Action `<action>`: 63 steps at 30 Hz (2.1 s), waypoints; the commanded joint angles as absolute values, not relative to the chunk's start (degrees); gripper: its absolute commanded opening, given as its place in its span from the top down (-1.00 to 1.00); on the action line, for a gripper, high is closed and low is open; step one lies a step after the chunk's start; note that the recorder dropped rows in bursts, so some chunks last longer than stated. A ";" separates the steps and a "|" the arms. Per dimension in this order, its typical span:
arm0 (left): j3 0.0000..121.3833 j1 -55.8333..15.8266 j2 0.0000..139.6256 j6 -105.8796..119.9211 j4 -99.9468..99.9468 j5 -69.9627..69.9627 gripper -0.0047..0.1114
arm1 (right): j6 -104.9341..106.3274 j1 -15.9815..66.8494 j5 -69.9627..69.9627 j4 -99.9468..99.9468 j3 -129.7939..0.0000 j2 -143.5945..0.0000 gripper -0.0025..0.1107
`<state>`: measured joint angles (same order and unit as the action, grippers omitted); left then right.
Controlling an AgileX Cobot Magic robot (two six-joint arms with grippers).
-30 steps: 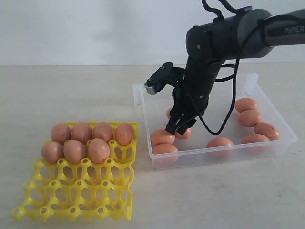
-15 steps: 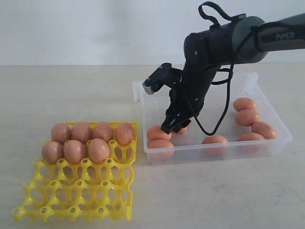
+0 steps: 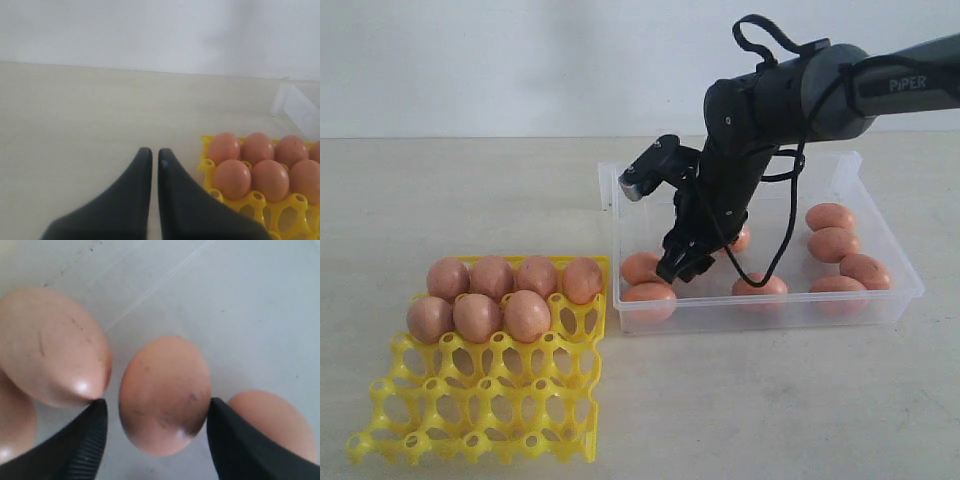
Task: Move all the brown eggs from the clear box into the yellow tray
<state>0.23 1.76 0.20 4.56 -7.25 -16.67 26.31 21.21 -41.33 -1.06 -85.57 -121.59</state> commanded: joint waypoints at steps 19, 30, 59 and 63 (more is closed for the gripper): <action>0.00 1.40 0.00 4.55 -6.94 -16.26 0.85 | 22.89 21.15 -34.70 0.78 -85.25 -121.85 -0.13; 0.00 1.40 0.00 4.55 -6.94 -16.26 0.85 | 20.90 21.15 -36.05 0.91 -85.25 -121.85 0.30; 0.00 1.40 0.00 4.55 -6.94 -16.26 0.85 | 2.06 33.67 27.15 0.53 -52.06 -97.25 0.96; 0.00 1.40 0.00 4.55 -6.94 -16.26 0.85 | 1.43 40.04 29.51 0.00 -48.04 -97.25 0.96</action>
<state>0.23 1.76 0.20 4.56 -7.25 -16.67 1.39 36.60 25.97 0.43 -50.41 -97.96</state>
